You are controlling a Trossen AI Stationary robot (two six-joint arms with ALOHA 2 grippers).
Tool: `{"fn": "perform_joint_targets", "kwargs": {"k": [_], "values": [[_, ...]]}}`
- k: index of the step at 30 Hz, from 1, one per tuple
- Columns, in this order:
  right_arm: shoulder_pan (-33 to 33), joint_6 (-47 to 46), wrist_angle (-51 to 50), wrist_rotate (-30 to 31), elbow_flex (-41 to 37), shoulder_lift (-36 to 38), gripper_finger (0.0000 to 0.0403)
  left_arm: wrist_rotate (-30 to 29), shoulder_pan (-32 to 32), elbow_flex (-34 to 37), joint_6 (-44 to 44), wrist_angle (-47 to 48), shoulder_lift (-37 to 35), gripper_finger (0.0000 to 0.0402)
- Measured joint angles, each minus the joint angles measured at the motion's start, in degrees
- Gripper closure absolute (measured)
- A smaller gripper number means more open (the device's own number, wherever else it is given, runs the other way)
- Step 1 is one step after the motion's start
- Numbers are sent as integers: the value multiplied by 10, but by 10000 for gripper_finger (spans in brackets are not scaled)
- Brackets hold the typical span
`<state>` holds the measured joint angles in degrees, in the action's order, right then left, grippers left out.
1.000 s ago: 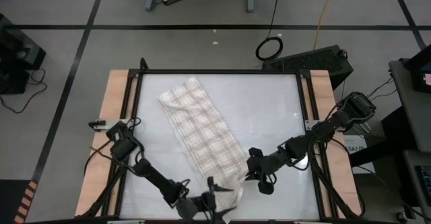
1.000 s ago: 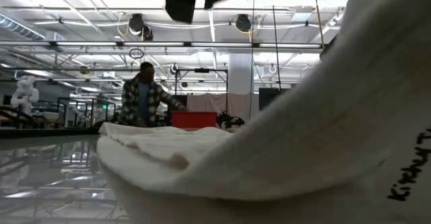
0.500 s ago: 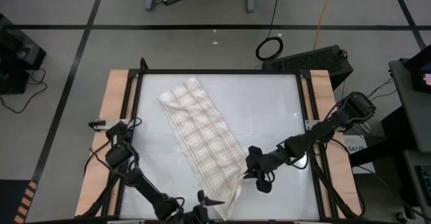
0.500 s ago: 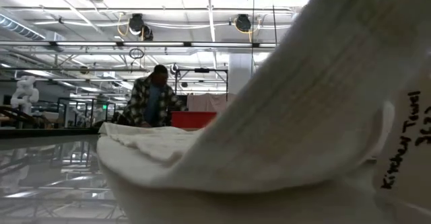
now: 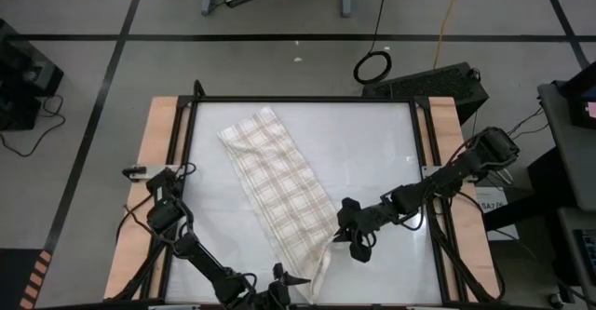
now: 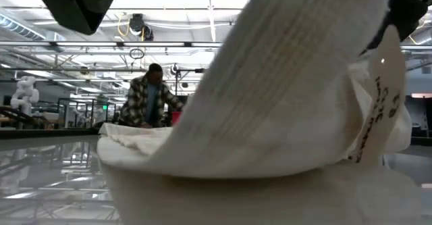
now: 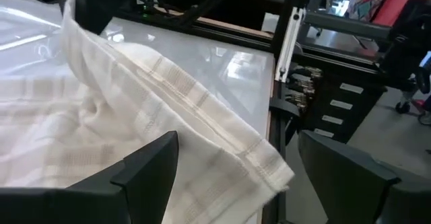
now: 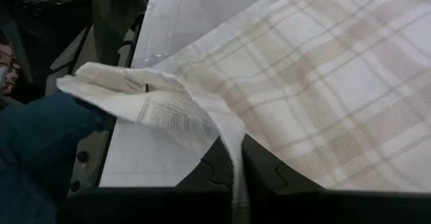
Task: Roll towel
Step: Roll the white-brown patterned towel
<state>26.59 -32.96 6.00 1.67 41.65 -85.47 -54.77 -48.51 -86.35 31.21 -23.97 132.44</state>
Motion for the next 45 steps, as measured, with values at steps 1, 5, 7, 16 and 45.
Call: {"fn": "perform_joint_targets", "kwargs": {"k": [1,5,7,16,45], "values": [[-1,0,0,0,0,0,399,3,0,0,0,-1,0,90],[-5,1,0,0,0,0,399,13,0,0,0,-6,0,90],[-7,1,0,0,0,0,399,13,0,0,0,-7,0,90],[-8,1,0,0,0,0,399,-8,2,0,0,38,0,90],[-31,8,50,13,0,0,399,-84,-26,0,-85,37,-2,206]]}}
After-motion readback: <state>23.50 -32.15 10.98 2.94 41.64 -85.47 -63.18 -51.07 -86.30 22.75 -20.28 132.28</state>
